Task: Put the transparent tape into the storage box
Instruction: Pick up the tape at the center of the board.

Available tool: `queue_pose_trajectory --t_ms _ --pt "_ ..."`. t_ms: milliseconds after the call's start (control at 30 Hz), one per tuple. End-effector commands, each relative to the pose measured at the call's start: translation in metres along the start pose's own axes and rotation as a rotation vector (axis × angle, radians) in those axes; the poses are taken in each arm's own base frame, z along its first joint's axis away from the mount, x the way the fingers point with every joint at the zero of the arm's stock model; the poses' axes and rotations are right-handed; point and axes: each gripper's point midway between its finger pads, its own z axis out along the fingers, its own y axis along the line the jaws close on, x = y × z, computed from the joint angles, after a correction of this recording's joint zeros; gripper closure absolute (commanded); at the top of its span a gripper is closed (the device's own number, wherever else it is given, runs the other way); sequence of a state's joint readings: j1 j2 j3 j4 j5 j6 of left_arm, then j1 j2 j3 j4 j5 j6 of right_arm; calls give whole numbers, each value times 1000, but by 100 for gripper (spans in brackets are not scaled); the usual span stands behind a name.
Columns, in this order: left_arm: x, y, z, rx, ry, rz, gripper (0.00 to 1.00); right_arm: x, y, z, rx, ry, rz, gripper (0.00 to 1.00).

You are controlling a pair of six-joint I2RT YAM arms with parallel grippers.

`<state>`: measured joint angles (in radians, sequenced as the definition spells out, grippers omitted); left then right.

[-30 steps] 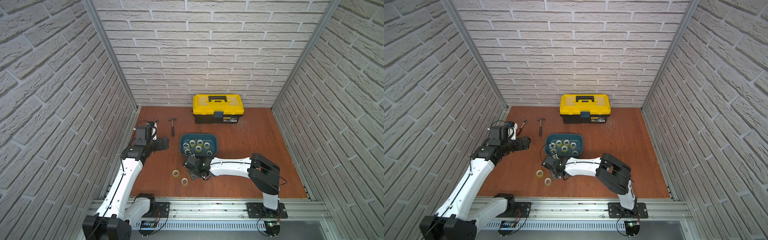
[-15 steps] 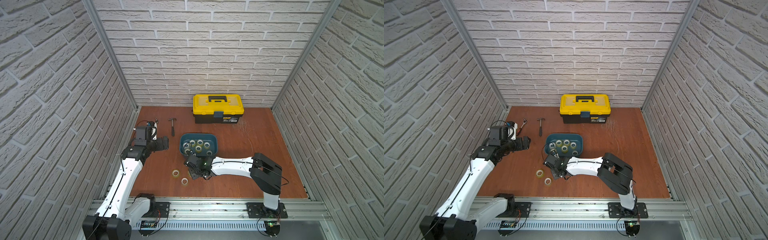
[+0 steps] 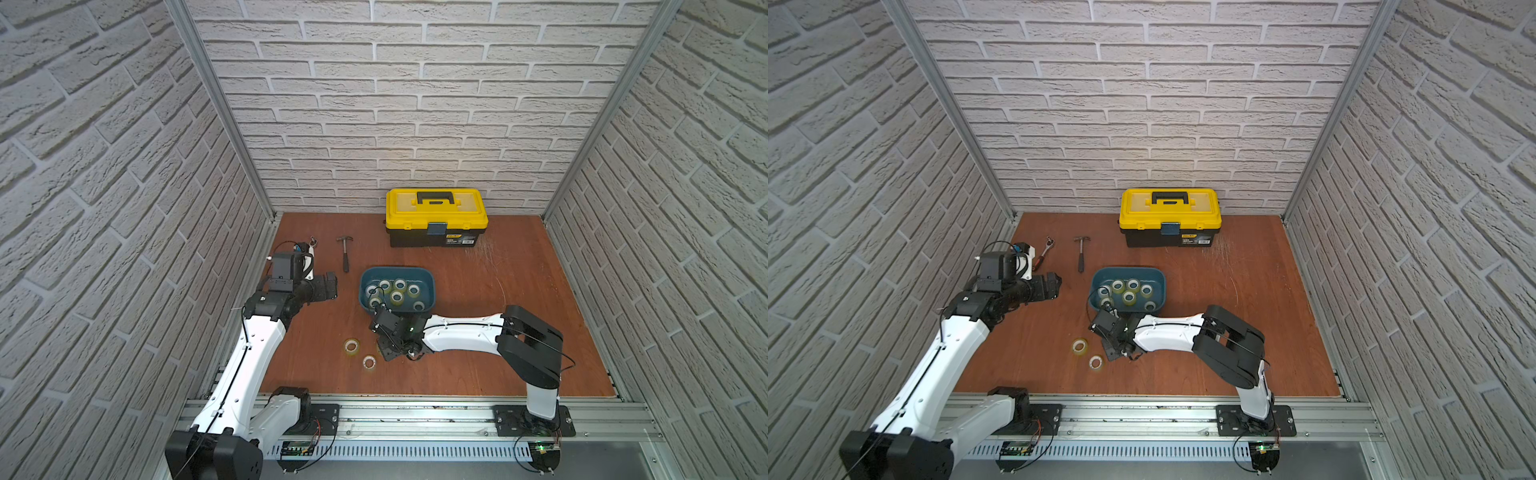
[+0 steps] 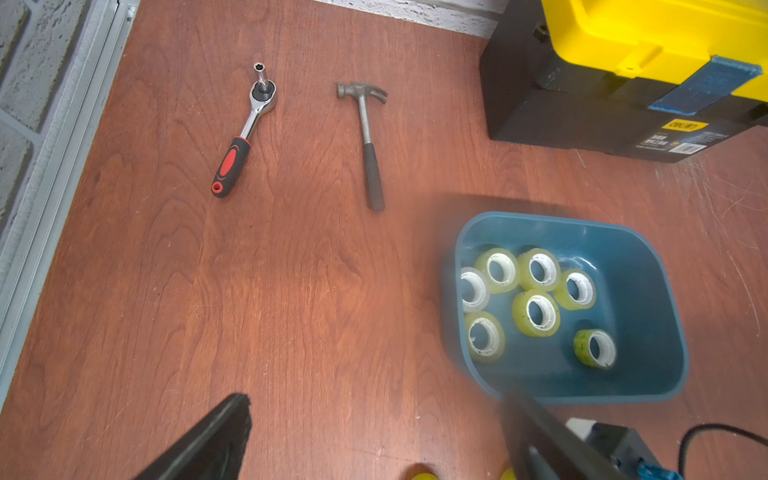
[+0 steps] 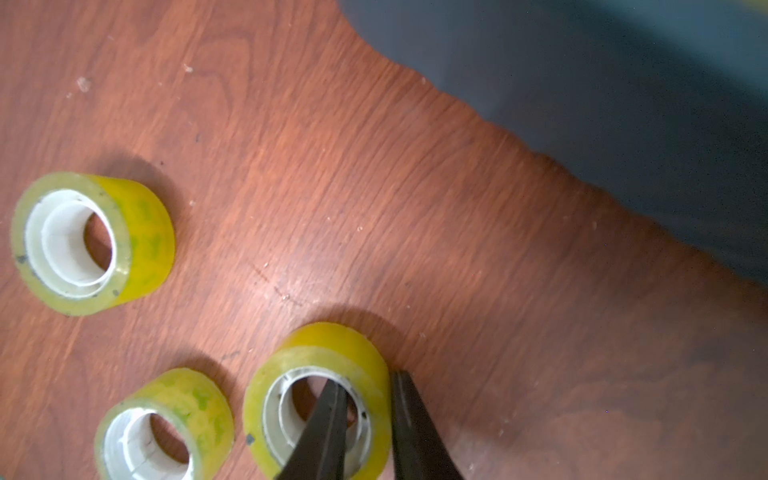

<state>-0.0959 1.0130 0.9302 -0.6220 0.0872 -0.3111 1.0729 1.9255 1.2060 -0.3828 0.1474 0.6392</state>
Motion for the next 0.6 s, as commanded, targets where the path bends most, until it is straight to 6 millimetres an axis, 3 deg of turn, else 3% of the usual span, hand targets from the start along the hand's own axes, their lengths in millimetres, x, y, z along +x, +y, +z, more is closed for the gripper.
queue_pose_trajectory --t_ms 0,200,567 --pt "-4 -1 0 10 -20 -2 2 2 2 5 -15 16 -11 85" --pt "-7 -7 -2 47 -39 3 2 -14 2 -29 -30 -52 -16 96" --pt "-14 -27 -10 96 -98 70 2 -68 -18 -116 -13 -190 -51 96"
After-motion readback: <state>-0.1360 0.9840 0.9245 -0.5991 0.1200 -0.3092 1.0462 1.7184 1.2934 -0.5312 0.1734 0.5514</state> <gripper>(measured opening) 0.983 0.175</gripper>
